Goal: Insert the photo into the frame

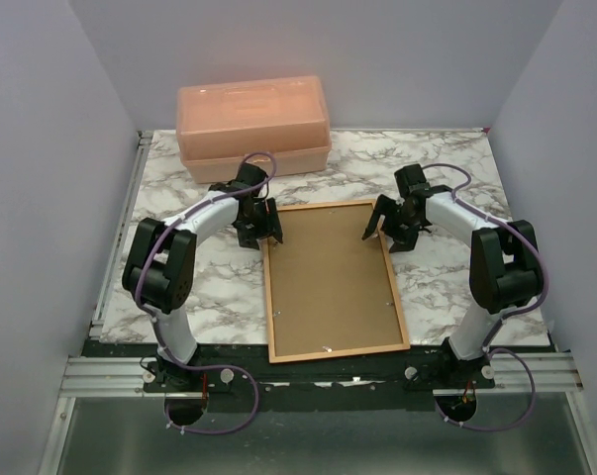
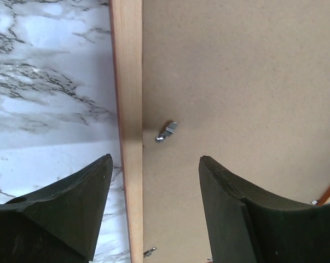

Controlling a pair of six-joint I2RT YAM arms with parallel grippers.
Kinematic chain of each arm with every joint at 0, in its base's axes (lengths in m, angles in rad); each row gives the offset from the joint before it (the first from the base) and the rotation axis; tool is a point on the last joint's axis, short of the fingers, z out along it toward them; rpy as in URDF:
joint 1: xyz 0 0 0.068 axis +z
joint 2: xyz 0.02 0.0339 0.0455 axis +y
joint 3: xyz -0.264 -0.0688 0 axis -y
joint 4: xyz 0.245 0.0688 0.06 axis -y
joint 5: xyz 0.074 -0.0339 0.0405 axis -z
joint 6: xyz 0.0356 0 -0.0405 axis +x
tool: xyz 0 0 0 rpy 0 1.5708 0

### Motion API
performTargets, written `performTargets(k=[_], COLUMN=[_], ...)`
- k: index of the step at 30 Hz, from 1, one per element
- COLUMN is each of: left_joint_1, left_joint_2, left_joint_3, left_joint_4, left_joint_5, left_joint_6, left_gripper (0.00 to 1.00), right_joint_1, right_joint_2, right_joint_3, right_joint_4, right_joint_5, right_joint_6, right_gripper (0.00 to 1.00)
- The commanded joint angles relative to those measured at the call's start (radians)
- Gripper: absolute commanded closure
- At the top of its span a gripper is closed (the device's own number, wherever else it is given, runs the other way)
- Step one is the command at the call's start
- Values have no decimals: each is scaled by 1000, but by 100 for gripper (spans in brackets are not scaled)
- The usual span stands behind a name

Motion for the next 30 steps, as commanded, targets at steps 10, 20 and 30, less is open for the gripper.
performTargets(k=[10,20,30], left_joint_1=[-48,-63,-57], left_joint_2=[134,194,243], left_joint_3=[153,179,221], left_joint_4=[-94,-132,-151], left_joint_5=[-134,-229,-247], left_joint_6=[40,16,5], left_gripper=[37,48,92], right_joint_1=[-7,-7,-7], right_joint_2=[28,38,42], right_joint_3=[-14,-22,-28], right_joint_4=[19,32,36], right_joint_5=[-49,-67,-81], right_joint_6=[-10,-12,-19], right_gripper=[13,13,13])
